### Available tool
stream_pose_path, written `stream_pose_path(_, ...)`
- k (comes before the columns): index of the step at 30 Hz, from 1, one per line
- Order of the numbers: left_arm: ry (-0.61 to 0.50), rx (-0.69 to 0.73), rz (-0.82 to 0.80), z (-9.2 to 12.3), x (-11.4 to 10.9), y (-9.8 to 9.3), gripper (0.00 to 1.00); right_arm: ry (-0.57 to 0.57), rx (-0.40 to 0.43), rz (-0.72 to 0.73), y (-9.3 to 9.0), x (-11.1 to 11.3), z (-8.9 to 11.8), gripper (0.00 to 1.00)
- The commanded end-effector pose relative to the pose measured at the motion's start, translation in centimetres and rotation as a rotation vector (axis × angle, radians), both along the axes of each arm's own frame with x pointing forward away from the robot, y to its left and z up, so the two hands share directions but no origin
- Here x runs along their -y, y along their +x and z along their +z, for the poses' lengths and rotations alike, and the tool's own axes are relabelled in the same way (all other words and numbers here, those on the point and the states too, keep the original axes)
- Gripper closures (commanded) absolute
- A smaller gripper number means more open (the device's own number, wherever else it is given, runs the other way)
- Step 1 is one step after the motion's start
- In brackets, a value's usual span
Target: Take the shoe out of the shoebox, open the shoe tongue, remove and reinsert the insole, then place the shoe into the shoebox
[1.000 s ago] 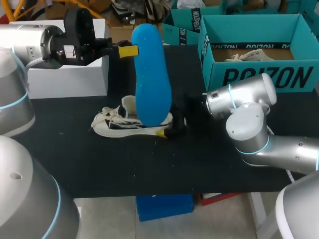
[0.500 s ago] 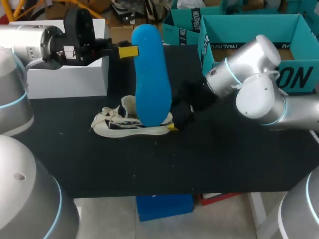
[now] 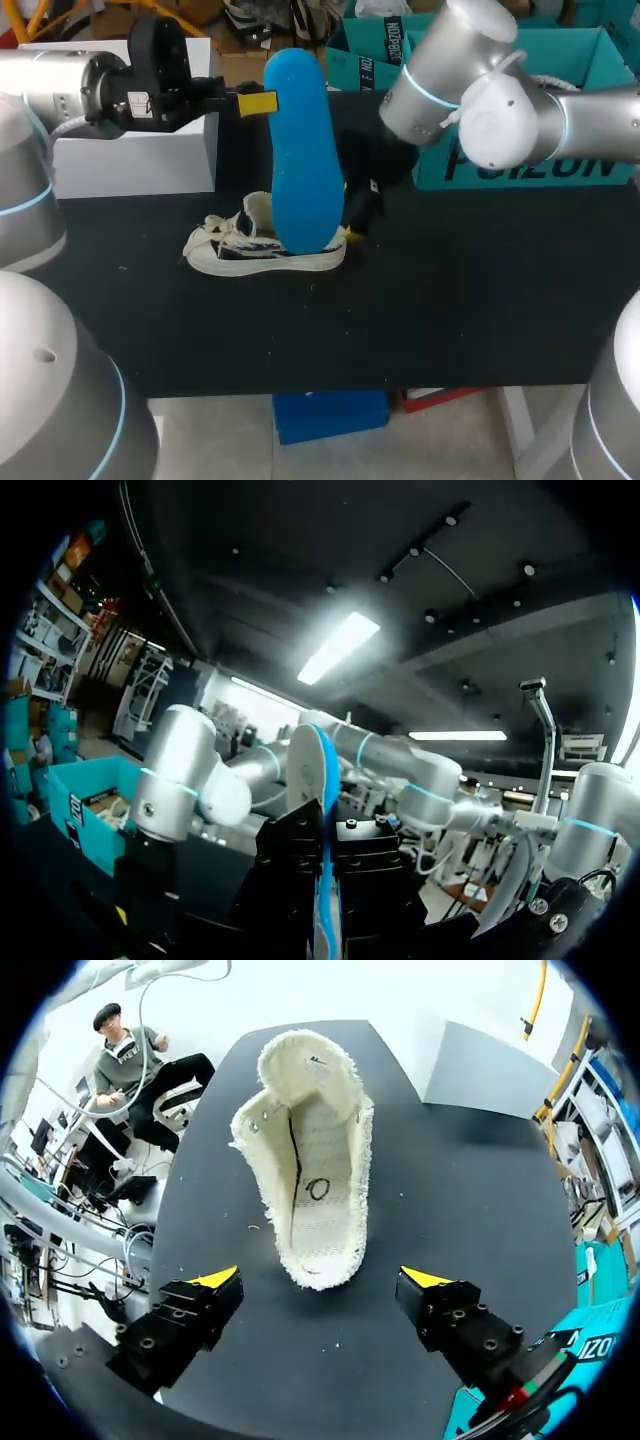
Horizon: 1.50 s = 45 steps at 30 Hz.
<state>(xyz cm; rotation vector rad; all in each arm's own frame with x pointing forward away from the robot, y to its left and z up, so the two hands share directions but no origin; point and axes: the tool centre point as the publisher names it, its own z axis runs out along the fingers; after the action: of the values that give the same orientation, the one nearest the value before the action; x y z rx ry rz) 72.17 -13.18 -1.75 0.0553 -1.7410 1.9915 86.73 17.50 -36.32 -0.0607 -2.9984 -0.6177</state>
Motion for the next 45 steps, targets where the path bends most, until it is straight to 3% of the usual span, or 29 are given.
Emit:
stream_pose_path(1,-0.001,0.001,0.003,-0.1,0.1,-0.1,1.00,-0.542,0.059,-0.029,-0.4,-0.4,1.0,0.00)
stream_pose_path(5,-0.001,0.001,0.003,-0.1,0.1,-0.1,1.00,-0.574,0.089,-0.044,-0.2,-0.9,1.4,0.00)
stream_pose_path(20,-0.001,0.001,0.003,-0.1,0.1,-0.1,1.00,-0.596,0.084,0.020,0.4,-2.5,1.1,0.00)
stream_pose_path(45,-0.001,0.001,0.003,-0.1,0.1,-0.1,1.00,-0.494,0.092,0.000,0.5,-2.3,0.4,0.00)
